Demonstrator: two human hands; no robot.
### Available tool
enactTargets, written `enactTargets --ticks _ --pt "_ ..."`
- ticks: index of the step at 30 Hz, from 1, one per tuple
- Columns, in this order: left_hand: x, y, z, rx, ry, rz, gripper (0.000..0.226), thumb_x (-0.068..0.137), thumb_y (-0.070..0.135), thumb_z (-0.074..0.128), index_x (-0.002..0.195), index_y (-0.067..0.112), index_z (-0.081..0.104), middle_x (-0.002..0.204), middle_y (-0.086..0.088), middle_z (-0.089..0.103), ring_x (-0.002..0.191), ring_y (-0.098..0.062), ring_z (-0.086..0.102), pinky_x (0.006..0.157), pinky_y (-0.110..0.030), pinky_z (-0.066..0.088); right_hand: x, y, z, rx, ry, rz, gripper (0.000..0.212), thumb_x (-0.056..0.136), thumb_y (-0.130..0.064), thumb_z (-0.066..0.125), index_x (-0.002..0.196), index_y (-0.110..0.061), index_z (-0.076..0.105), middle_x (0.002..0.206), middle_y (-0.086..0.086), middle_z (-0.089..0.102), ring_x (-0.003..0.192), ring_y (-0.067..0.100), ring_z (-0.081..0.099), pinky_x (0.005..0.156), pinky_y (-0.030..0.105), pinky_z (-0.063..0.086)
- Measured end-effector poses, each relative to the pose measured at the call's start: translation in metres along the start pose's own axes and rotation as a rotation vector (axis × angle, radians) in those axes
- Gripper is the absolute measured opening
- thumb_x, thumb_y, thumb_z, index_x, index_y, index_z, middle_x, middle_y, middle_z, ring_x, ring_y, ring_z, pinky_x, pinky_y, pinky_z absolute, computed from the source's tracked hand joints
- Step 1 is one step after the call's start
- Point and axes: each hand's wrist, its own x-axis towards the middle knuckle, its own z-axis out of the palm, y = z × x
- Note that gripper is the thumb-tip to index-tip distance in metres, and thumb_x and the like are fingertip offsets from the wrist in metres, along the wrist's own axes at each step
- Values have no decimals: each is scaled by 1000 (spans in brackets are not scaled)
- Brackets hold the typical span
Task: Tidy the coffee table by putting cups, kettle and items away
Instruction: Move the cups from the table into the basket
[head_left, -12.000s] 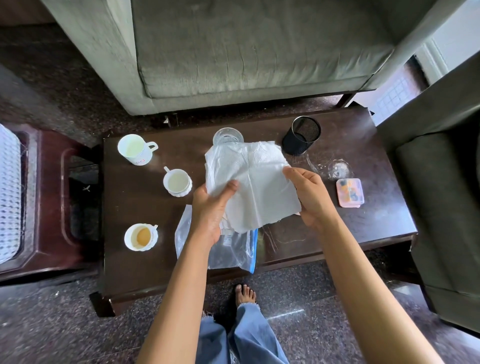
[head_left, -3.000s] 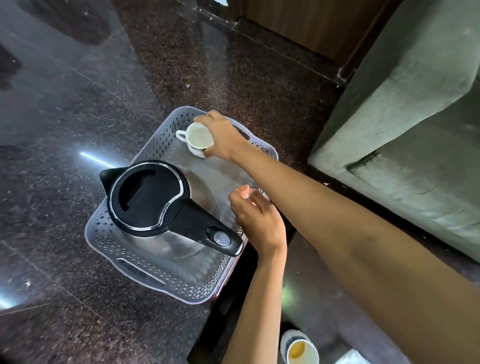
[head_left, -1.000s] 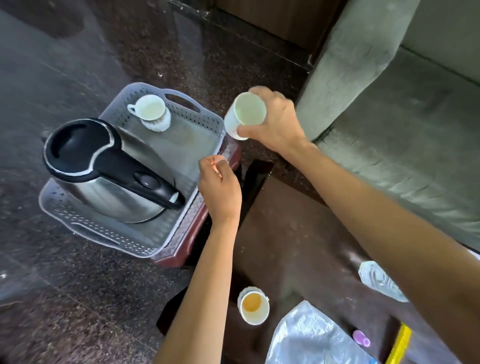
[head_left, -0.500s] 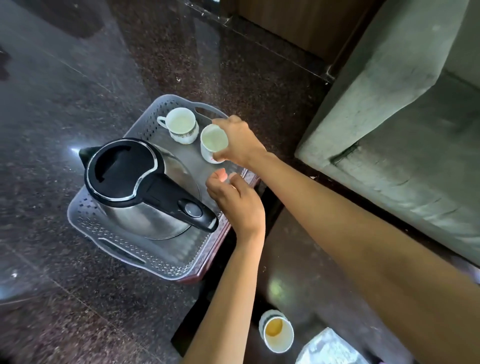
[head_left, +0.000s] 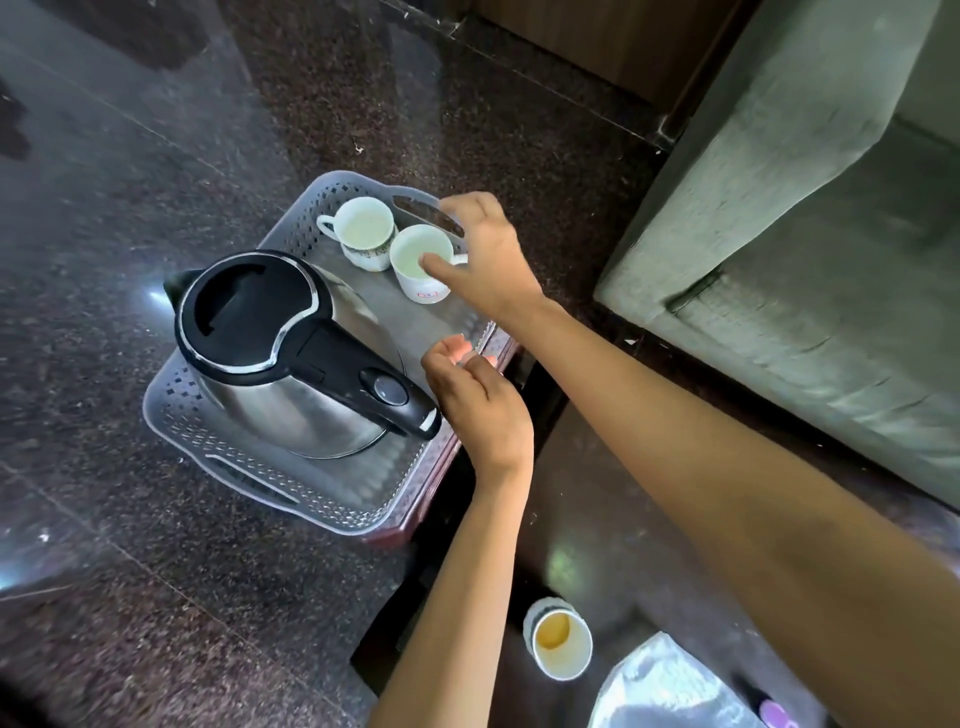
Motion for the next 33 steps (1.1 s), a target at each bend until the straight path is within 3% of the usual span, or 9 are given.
enactTargets --ticks 3,7,9,15,20,23,30,33 --pt "-13 -4 -6 15 -25 25 28 88 13 34 106 -4 48 107 -11 53 95 -29 58 83 -39 52 -25 3 -18 51 164 -33 45 77 -15 72 115 2 58 117 17 52 108 25 53 96 20 36" --pt "-39 -10 -14 23 -83 13 10 95 7 37 98 9 46 107 -15 57 88 -30 62 74 -28 52 -79 19 -33 25 266 -15 37 76 -10 66 112 0 59 114 16 51 107 26 53 97 39 45" --pt "-55 -11 -19 31 -107 52 11 96 4 37 97 10 46 106 -15 56 86 -28 61 72 -22 50 -116 31 -36 4 241 35 38 77 -9 66 113 -1 57 116 15 50 110 27 52 99 40 44" --pt "-98 -31 -52 111 -208 97 18 94 0 36 103 5 51 104 -9 57 85 -18 63 76 -22 50 -223 55 -31 -3 110 216 48 82 -23 71 122 -2 54 123 14 48 116 28 50 102 34 40" --pt "-125 -59 -84 208 -261 73 21 94 -2 35 106 2 52 103 -7 55 85 -19 62 73 -16 50 -300 58 -22 -14 -27 294 60 82 -34 71 130 -6 48 130 12 43 122 28 44 104 35 39" --pt "-137 -73 -100 253 -262 43 21 94 -3 34 105 1 52 101 -6 54 83 -22 61 65 -4 42 -335 56 -14 -18 -86 339 68 79 -39 74 133 -7 45 132 11 42 123 28 42 105 37 38" --pt "-154 -97 -129 331 -332 38 19 95 -1 34 100 11 48 103 -8 57 82 -18 61 65 -3 41 -391 50 12 -55 -230 401 96 64 -44 85 140 -10 36 137 9 38 126 27 38 106 39 37" --pt "-154 -106 -138 363 -360 44 18 96 1 35 104 6 50 102 -6 57 83 -18 62 63 -1 40 -403 48 26 -161 -264 380 103 60 -46 86 142 -13 32 139 8 38 123 27 41 105 40 40"
